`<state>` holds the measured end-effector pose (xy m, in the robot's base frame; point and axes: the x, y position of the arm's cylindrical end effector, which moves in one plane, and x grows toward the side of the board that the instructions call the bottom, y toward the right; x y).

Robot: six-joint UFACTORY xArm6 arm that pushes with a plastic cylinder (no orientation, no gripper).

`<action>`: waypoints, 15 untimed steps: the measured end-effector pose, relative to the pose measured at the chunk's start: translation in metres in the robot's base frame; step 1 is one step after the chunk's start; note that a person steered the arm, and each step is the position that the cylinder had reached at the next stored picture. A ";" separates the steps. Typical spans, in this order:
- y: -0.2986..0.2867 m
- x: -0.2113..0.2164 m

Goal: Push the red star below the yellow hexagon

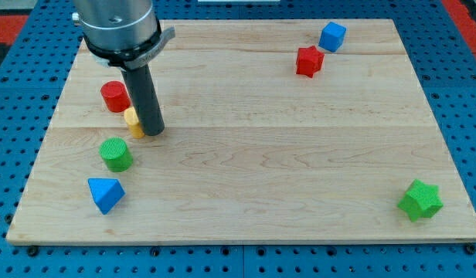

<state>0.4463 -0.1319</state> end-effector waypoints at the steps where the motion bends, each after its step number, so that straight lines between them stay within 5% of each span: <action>1: -0.021 -0.002; 2: -0.021 -0.003; 5: 0.307 -0.116; 6: 0.291 -0.122; 7: 0.210 -0.133; 9: 0.255 -0.138; 10: 0.267 -0.180; 12: 0.066 -0.143; 13: 0.114 -0.134; 15: 0.029 -0.109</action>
<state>0.3374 -0.1026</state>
